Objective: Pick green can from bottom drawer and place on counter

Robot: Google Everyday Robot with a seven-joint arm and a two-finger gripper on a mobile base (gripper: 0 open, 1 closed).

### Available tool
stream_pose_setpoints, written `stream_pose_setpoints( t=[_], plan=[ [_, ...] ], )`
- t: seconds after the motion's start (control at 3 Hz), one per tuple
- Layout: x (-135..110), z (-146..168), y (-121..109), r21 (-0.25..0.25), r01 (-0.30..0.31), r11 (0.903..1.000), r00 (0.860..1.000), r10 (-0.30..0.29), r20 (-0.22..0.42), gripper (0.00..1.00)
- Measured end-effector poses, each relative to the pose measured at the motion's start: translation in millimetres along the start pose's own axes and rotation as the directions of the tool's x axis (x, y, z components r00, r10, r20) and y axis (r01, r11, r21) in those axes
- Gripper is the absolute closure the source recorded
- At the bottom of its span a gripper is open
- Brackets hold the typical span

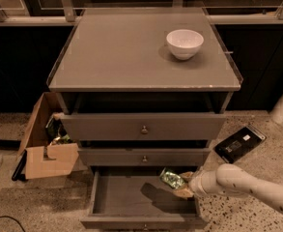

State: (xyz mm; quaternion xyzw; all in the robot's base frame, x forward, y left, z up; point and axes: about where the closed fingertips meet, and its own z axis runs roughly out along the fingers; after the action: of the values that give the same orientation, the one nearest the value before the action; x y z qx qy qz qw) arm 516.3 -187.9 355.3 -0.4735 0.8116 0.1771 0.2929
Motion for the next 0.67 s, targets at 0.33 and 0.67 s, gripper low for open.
stream_pose_setpoints(
  t=[0.33,0.67],
  plan=[
    [-38,-37,-4,0.062,0.054,0.9966,0.999,-0.054,0.004,1.00],
    [-79,-74,-4,0.123,0.129,0.9839,0.992,-0.129,-0.009,1.00]
  ],
)
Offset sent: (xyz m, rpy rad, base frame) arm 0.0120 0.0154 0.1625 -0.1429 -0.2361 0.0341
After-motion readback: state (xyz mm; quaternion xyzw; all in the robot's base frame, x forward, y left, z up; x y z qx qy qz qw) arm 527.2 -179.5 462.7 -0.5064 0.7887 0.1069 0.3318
